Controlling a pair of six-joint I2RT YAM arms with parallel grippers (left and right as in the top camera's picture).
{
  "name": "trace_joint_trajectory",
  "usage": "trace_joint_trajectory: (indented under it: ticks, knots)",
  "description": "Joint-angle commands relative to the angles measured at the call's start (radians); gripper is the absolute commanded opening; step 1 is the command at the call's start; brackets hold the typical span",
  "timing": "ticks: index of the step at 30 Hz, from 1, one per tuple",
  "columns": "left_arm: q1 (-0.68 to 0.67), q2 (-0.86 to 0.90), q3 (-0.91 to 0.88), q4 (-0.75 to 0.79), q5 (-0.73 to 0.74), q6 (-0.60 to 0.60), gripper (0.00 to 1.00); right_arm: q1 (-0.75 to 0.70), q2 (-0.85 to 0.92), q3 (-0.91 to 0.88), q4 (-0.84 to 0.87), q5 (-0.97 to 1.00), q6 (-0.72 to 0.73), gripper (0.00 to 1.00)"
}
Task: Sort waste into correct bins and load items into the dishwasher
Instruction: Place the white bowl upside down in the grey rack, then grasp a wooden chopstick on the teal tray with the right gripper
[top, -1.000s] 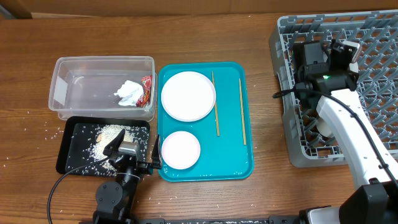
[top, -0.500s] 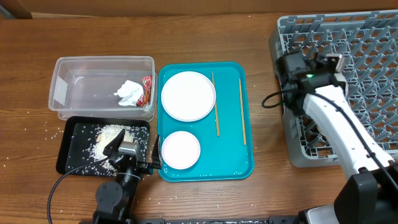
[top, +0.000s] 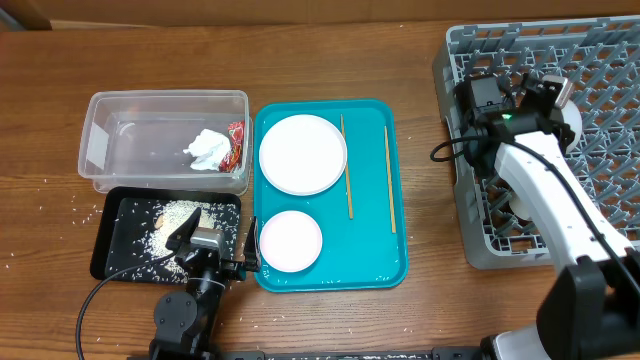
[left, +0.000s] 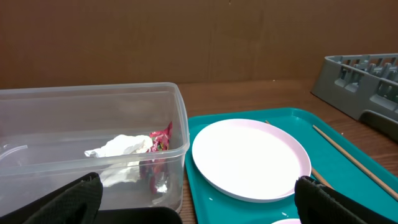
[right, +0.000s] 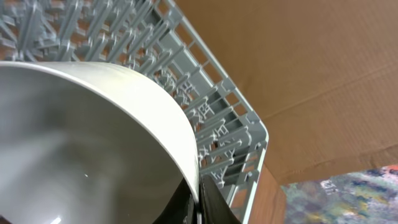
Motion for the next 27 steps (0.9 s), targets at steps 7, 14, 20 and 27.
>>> trace_joint_trajectory:
  ticks: [7,14,20,27]
  knots:
    - [0.012,-0.011,-0.005,0.001,0.007,0.019,1.00,0.027,0.119,0.020,-0.093,-0.014,0.042,0.04]
    - [0.012,-0.011,-0.005,0.001,0.007,0.019,1.00,0.106,0.119,0.020,-0.113,-0.029,0.046,0.04]
    - [0.012,-0.011,-0.005,0.001,0.007,0.019,1.00,0.132,0.119,0.020,-0.163,-0.034,0.047,0.10]
    - [0.012,-0.011,-0.005,0.001,0.007,0.019,1.00,0.173,0.065,0.023,-0.241,-0.181,0.147,0.36]
